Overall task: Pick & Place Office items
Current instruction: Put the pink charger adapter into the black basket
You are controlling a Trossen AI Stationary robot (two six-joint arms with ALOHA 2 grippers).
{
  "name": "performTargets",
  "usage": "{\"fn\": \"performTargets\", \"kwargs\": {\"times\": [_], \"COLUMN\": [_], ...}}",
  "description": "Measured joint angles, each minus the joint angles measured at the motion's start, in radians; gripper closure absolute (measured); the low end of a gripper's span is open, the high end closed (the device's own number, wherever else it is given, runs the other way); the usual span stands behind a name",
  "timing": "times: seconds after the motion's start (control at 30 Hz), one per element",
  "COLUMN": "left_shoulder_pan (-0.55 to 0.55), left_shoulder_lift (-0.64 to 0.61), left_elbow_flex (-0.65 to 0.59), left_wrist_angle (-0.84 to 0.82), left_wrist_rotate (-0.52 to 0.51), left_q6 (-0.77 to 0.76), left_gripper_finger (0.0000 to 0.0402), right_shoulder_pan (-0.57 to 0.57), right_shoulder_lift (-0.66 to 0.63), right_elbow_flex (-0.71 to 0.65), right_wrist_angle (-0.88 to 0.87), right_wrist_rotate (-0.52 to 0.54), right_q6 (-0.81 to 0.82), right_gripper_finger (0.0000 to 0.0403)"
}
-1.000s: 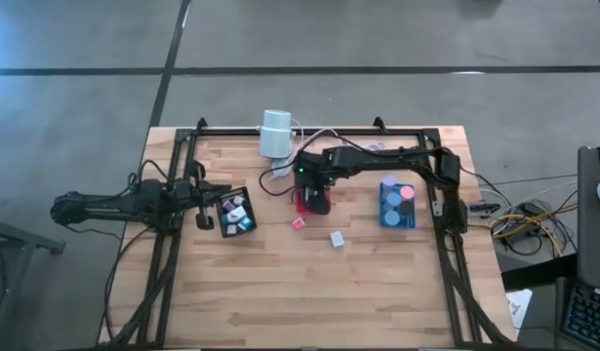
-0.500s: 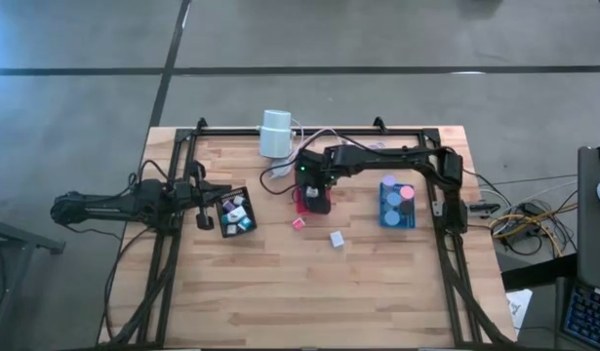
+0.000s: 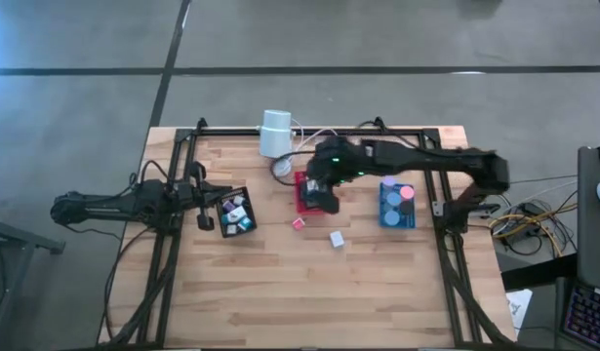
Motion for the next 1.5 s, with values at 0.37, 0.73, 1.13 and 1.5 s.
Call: {"fn": "performTargets", "kwargs": {"times": [0.37,0.73,1.13,1.5], "left_shoulder_pan": [0.000,0.000,0.000,0.000], "left_shoulder_lift": [0.000,0.000,0.000,0.000], "left_elbow_flex": [0.000,0.000,0.000,0.000], "left_wrist_angle": [-0.015,-0.015,-0.023,-0.023], "left_wrist_rotate": [0.000,-0.001,-0.002,-0.005], "left_q6": [-0.005,-0.004,-0.004,-0.004], "left_gripper_finger": [0.0401,0.0401,0.0401,0.0401], "right_shoulder_pan": [0.005,0.004,0.004,0.004], "right_shoulder_lift": [-0.504,-0.928,-1.271,-1.514], "right_elbow_flex": [-0.375,-0.664,-0.919,-1.066], "right_wrist_angle": [0.346,0.457,0.572,0.559], "right_wrist_rotate": [-0.098,-0.133,-0.141,-0.116], "right_q6": [0.048,0.114,0.171,0.201], "right_gripper_finger": [0.0266,0.0391,0.0394,0.0394]}}
